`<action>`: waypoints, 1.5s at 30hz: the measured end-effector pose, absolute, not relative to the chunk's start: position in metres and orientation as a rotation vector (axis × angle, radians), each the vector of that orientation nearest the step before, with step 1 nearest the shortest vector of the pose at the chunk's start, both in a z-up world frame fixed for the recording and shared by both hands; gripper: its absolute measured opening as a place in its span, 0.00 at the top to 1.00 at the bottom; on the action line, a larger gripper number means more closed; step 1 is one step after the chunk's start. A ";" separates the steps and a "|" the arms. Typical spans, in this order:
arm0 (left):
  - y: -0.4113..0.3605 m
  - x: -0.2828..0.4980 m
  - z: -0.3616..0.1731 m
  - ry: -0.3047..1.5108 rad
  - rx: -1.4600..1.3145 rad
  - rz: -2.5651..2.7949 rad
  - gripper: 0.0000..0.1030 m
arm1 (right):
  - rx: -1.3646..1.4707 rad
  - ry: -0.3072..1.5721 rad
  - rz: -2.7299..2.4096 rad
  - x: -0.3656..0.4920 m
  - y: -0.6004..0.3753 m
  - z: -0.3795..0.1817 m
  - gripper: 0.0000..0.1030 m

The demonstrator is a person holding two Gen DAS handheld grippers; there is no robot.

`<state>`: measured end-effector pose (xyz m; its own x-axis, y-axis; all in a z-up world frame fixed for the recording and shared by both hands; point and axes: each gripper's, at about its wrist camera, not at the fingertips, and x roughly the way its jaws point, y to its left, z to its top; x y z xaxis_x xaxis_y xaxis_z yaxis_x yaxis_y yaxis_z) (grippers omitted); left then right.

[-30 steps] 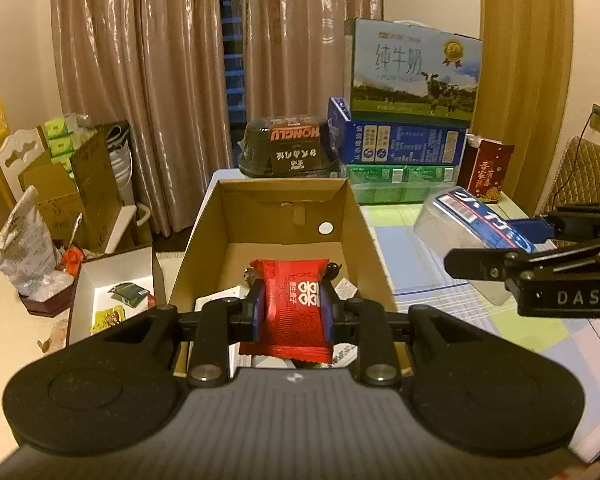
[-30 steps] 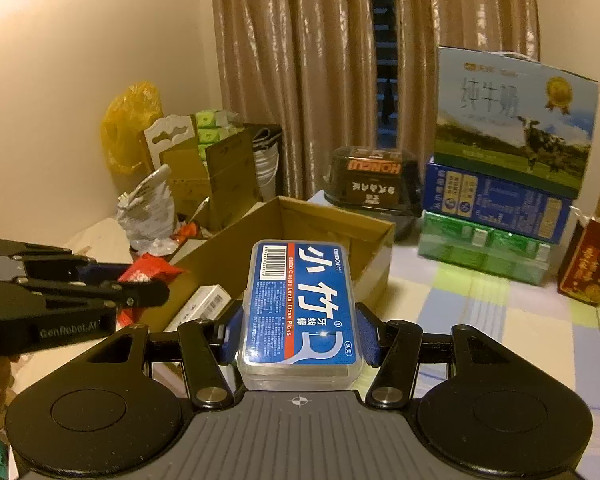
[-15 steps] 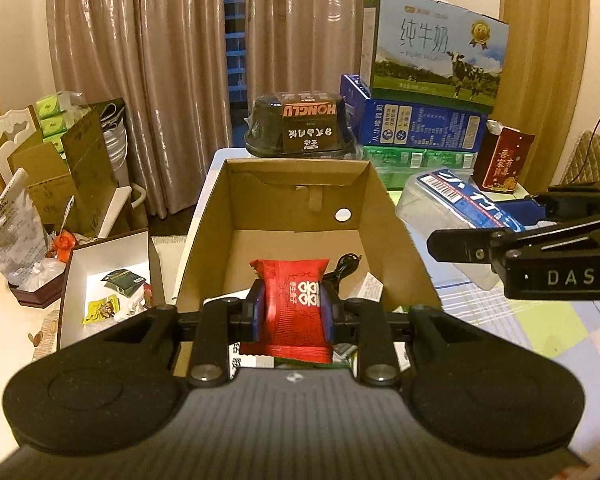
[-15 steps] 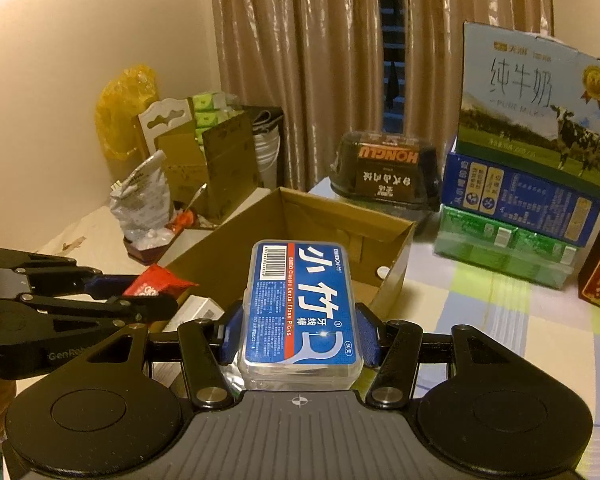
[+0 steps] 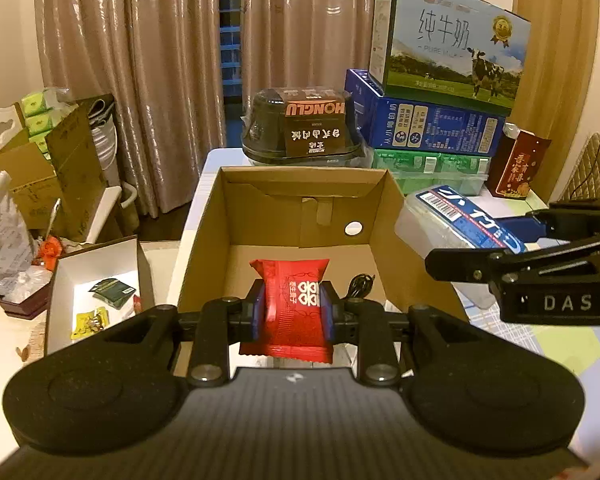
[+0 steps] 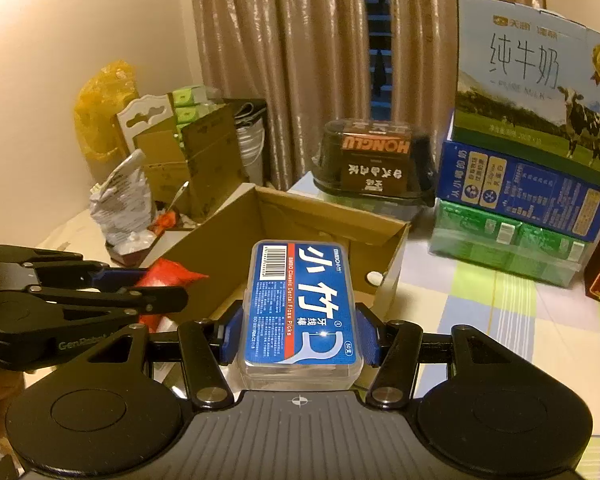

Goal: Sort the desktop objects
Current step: 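Lower both items into the cardboard box and open both tools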

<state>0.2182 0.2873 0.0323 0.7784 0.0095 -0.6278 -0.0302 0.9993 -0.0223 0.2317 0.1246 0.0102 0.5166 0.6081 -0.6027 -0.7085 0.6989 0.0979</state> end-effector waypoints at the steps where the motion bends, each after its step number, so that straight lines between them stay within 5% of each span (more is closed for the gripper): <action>1: 0.289 0.221 0.031 0.677 -0.043 0.014 0.73 | -0.167 0.657 0.793 0.233 0.126 0.009 0.48; 3: 0.292 0.227 0.027 0.683 -0.052 0.015 0.65 | -0.162 0.661 0.791 0.235 0.126 0.008 0.48; 39: 0.306 0.207 0.025 0.702 -0.010 0.045 0.62 | -0.096 0.713 0.808 0.241 0.158 0.005 0.47; 41: 0.307 0.207 0.025 0.703 -0.008 0.047 0.58 | -0.067 0.717 0.832 0.247 0.160 0.005 0.28; 45: 0.308 0.204 0.021 0.710 -0.004 0.049 0.55 | -0.055 0.702 0.819 0.249 0.158 0.008 0.24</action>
